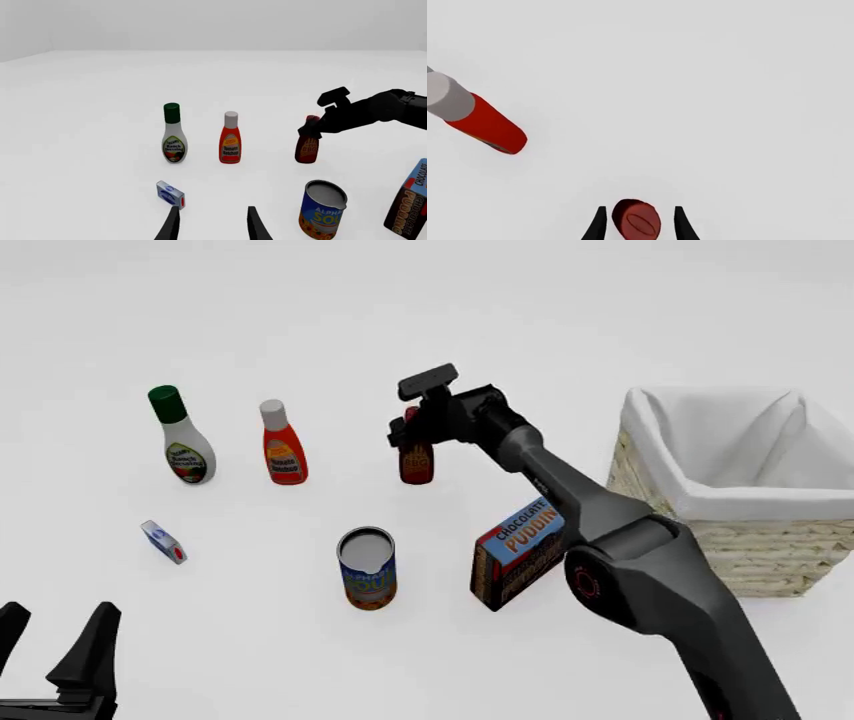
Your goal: Pick the bbq sauce and place it in the basket.
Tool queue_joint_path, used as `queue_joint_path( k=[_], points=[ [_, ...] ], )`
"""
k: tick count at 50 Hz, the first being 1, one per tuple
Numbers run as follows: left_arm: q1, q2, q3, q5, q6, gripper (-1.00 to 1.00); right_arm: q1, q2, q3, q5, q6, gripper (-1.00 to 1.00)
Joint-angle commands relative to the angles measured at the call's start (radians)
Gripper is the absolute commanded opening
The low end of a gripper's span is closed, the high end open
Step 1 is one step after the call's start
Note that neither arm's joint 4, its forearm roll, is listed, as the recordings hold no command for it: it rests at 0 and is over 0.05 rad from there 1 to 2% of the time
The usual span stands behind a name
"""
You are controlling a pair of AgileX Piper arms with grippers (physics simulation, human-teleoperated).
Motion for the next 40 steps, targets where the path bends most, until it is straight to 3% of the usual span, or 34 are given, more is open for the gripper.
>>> queue_joint_path(
  k=[1, 2, 3, 14, 21, 25, 27, 40],
  points=[
    [0.000, 0.000, 0.000, 0.000, 0.000, 1.00, 0.005, 0.052, -0.079, 0.046, 0.002, 1.00],
    [0.000, 0.000, 0.000, 0.000, 0.000, 1.00, 0.003, 0.054, -0.087, 0.049, 0.001, 1.00],
    [0.000, 0.000, 0.000, 0.000, 0.000, 1.00, 0.001, 0.057, -0.094, 0.052, -0.001, -1.00],
    [0.000, 0.000, 0.000, 0.000, 0.000, 1.00, 0.004, 0.040, -0.069, 0.041, -0.003, -1.00],
    [0.000, 0.000, 0.000, 0.000, 0.000, 1.00, 0.004, 0.048, -0.111, 0.068, -0.007, -1.00],
    [0.000, 0.000, 0.000, 0.000, 0.000, 1.00, 0.001, 0.030, -0.102, 0.068, -0.013, -1.00],
    [0.000, 0.000, 0.000, 0.000, 0.000, 1.00, 0.002, -0.015, -0.044, 0.046, -0.018, -1.00],
    [0.000, 0.000, 0.000, 0.000, 0.000, 1.00, 0.004, -0.100, -0.019, 0.068, -0.047, -1.00]
  ],
)
